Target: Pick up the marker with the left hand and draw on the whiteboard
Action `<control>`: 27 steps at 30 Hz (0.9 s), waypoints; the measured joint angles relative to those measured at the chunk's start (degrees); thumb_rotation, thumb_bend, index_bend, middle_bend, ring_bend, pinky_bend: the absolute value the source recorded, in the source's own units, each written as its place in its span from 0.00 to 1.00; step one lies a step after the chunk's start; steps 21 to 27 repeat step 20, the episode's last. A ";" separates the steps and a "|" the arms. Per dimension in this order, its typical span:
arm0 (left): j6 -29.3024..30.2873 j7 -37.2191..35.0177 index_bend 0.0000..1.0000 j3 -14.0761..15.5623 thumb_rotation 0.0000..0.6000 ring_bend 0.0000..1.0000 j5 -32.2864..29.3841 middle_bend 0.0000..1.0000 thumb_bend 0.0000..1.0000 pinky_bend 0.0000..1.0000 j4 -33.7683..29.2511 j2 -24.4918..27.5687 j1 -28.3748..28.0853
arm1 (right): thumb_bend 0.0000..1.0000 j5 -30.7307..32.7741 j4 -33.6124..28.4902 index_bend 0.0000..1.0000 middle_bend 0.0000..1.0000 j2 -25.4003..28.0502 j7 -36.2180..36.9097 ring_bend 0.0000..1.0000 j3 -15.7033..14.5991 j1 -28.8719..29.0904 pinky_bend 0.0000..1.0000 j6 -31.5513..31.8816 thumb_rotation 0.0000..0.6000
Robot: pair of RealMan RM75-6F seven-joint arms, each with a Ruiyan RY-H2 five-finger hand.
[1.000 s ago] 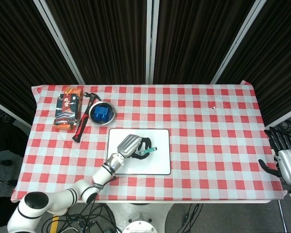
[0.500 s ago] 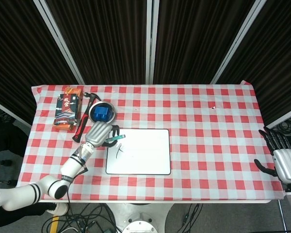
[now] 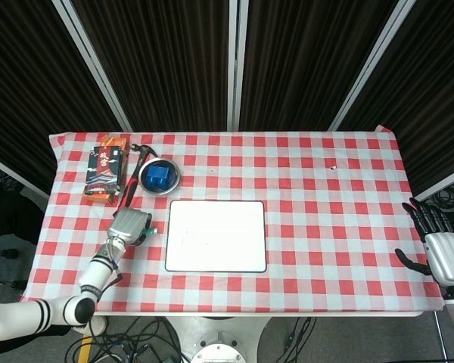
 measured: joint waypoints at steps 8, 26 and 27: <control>7.90 3.87 0.10 0.19 1.00 0.23 -1.75 0.07 0.11 0.62 -6.18 0.63 0.68 | 0.17 0.20 0.02 0.00 0.00 0.06 -0.06 0.00 0.11 -0.10 0.00 0.23 1.00; 31.42 -21.47 0.13 0.31 1.00 0.14 15.36 0.09 0.08 0.23 -10.74 13.50 18.42 | 0.19 2.32 0.68 0.00 0.00 0.08 -0.08 0.00 0.21 -1.11 0.00 -0.18 1.00; 31.42 -21.47 0.13 0.31 1.00 0.14 15.36 0.09 0.08 0.23 -10.74 13.50 18.42 | 0.19 2.32 0.68 0.00 0.00 0.08 -0.08 0.00 0.21 -1.11 0.00 -0.18 1.00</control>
